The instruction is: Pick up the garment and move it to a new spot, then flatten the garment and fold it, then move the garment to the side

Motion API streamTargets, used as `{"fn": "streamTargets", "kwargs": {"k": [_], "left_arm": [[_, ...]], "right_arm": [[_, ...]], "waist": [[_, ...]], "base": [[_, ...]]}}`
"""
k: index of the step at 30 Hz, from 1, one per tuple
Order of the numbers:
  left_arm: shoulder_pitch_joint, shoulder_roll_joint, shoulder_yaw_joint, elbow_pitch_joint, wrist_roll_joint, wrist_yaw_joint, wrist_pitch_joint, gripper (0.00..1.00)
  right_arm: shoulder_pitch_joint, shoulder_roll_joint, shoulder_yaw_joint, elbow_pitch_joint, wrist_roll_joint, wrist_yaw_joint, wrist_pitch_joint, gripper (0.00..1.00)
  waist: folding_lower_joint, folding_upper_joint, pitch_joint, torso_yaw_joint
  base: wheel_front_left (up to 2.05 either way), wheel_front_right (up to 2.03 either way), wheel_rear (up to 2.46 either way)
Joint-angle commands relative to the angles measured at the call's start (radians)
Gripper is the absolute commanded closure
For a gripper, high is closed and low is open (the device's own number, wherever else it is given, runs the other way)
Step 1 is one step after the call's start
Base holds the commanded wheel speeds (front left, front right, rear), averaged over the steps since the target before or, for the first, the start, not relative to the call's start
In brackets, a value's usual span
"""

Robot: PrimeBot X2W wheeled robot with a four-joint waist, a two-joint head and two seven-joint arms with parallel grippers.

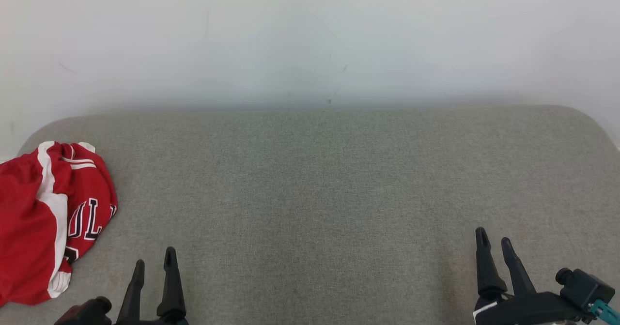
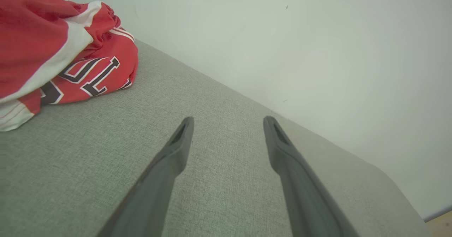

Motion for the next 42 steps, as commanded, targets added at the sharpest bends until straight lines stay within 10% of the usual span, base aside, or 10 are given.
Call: {"fn": "streamTargets", "kwargs": {"k": [1, 42], "left_arm": [[0.007, 0.01, -0.002, -0.016, 0.04, 0.004, -0.012, 0.0], [0.09, 0.016, 0.031, -0.093, 0.415, 0.013, -0.087, 0.0]], "right_arm": [[0.006, -0.006, 0.003, -0.017, -0.037, -0.001, -0.011, 0.0], [0.092, -0.008, 0.01, -0.07, -0.422, -0.001, -0.125, 0.0]], "waist": [[0.0, 0.0, -0.003, 0.0], [0.0, 0.0, -0.027, -0.007]], "base": [[0.0, 0.0, 0.0], [0.0, 0.0, 0.0]]}}
